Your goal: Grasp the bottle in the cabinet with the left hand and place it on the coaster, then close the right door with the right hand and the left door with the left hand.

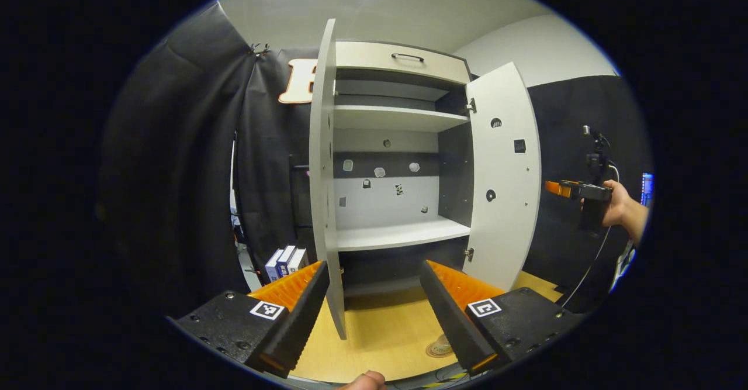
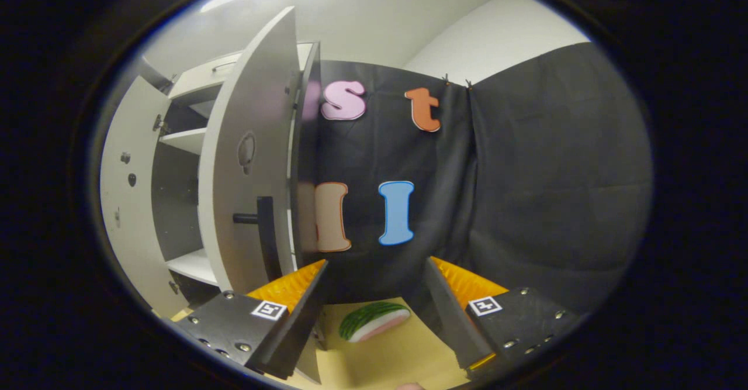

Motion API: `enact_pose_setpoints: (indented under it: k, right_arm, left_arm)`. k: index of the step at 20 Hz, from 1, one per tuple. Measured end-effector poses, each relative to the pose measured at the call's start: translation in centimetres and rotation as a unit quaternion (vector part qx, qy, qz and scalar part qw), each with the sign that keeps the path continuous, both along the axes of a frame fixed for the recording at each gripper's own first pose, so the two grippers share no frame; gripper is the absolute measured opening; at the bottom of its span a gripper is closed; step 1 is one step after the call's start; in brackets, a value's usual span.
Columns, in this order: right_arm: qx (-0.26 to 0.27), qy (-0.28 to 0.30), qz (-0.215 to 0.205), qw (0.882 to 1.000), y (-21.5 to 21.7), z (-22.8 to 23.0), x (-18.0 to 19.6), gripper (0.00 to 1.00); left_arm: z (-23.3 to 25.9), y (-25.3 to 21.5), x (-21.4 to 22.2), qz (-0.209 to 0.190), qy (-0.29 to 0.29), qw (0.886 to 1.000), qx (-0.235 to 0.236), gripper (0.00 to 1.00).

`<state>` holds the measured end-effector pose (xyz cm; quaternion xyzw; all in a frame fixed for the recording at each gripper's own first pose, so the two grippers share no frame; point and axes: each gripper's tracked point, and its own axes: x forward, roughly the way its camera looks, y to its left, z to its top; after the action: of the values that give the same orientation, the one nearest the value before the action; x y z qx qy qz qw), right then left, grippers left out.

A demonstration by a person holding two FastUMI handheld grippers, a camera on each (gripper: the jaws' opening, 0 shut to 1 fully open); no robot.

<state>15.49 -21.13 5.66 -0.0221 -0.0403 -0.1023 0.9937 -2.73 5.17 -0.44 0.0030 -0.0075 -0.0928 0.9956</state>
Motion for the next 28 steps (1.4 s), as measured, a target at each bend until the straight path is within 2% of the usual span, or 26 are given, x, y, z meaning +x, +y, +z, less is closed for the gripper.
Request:
enact_pose_setpoints:
  k: [2,4,6,7,9,11,12,13,18,23,28]
  right_arm:
    - [-0.008,0.016,0.005,1.0,1.4,-0.4,1.1,0.98]
    - [-0.003,-0.005,-0.023,1.0,1.8,1.1,1.0,0.86]
    - [0.017,-0.003,-0.031,0.999,2.3,0.8,1.0,0.88]
    - [0.033,-0.003,-0.033,0.999,2.4,0.6,1.0,0.84]
    - [0.057,0.004,-0.044,0.997,2.4,0.3,1.1,0.87]
    - [0.036,-0.002,-0.046,0.998,2.8,0.6,0.9,0.86]
    - [0.018,-0.001,-0.046,0.999,3.1,0.8,0.8,0.78]
    - [0.002,0.002,-0.042,0.999,3.5,1.1,0.7,0.85]
    - [-0.003,0.016,0.014,1.0,7.1,0.7,1.2,0.86]
    - [0.005,0.011,0.025,1.0,8.4,0.5,1.3,0.85]
    - [0.017,0.016,0.057,0.998,10.6,0.2,1.8,0.85]
  left_arm:
    - [0.3,-0.2,0.4,-0.004,-0.007,1.0,0.005,0.98]
    - [0.4,-0.3,1.0,-0.002,-0.011,1.0,0.016,0.98]
    - [0.2,-1.1,1.1,-0.01,-0.007,1.0,0.013,0.98]
    - [0.0,-1.6,1.2,-0.017,-0.003,1.0,0.008,1.0]
    - [-0.2,-2.4,1.6,-0.028,0.003,1.0,0.0,0.98]
    - [-0.1,-3.3,1.9,-0.037,0.005,0.999,-0.002,0.98]
    - [0.1,-3.8,2.1,-0.043,0.004,0.999,-0.002,0.98]
    - [0.1,-4.4,2.1,-0.049,0.003,0.999,-0.001,0.98]
    - [0.7,-6.4,2.3,-0.066,-0.005,0.998,0.005,0.97]
    - [0.9,-6.1,2.2,-0.065,-0.007,0.998,0.002,0.98]
    - [0.7,-5.5,2.2,-0.057,-0.005,0.998,-0.003,0.98]
